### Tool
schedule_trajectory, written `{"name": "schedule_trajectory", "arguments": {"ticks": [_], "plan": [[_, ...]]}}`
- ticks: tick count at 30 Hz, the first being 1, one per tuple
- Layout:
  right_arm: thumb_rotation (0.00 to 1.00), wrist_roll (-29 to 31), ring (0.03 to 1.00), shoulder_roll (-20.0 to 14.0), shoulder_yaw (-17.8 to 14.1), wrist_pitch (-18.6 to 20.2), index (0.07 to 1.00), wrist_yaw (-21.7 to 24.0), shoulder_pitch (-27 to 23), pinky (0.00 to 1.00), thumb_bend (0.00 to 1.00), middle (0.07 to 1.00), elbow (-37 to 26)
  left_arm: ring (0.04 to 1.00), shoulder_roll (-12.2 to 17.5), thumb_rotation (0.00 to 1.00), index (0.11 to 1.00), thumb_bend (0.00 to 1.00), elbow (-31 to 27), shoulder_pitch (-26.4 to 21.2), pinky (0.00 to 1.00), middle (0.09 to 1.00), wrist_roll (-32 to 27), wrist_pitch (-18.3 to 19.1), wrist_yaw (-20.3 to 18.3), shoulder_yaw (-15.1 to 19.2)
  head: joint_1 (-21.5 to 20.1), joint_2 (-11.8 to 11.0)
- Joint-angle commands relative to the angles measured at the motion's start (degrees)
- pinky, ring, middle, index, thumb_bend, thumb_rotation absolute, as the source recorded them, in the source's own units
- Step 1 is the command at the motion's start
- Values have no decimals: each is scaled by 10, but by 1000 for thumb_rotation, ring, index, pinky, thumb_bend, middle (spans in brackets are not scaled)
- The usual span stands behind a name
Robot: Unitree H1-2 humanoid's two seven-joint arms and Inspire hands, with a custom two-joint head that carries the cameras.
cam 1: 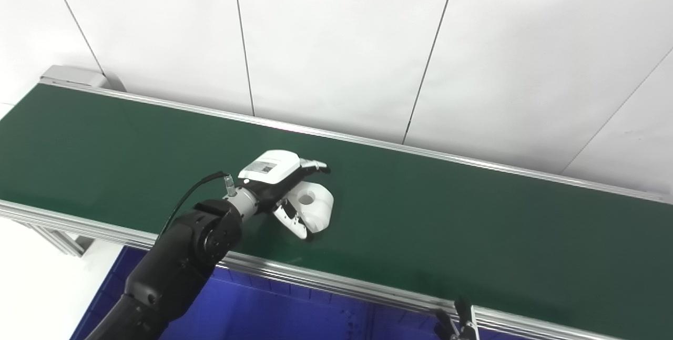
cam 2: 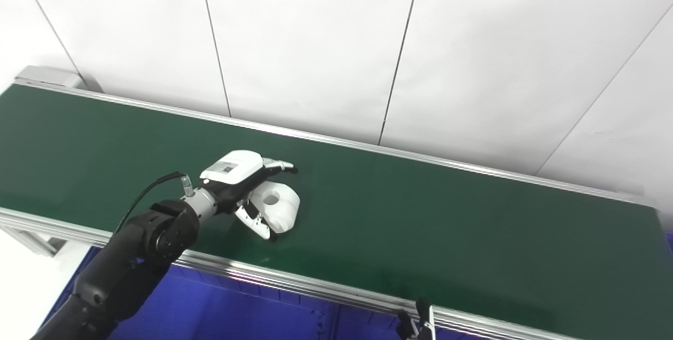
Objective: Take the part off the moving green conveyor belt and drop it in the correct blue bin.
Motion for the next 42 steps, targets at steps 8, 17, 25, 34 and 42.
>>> {"name": "schedule_trajectory", "arguments": {"ticks": [8, 17, 25, 34, 42], "plan": [[1000, -6, 907, 14, 15, -17, 1000, 3, -1, 885, 724, 998, -26, 586, -45, 19, 574, 660, 107, -27, 557, 583, 45, -42, 293, -4, -5, 3], [1000, -7, 891, 17, 19, -8, 1000, -2, 1, 865, 719, 992, -31, 402, -68, 0, 494, 522, 132, -10, 360, 479, -41, -81, 291, -5, -10, 7], [1000, -5, 872, 19, 20, -2, 1000, -4, 0, 856, 712, 985, -31, 430, -63, 0, 481, 522, 125, -9, 358, 495, -73, -90, 276, -2, -9, 6], [1000, -6, 849, 18, 22, 7, 1000, -7, 1, 831, 708, 984, -38, 369, -47, 0, 480, 523, 57, -1, 323, 498, -82, -76, 257, 9, 5, 16], [1000, -1, 850, 13, 20, 45, 1000, -1, 12, 825, 712, 986, -86, 443, -7, 0, 481, 523, -138, 41, 403, 494, -71, -36, 189, 31, 45, 64]]}}
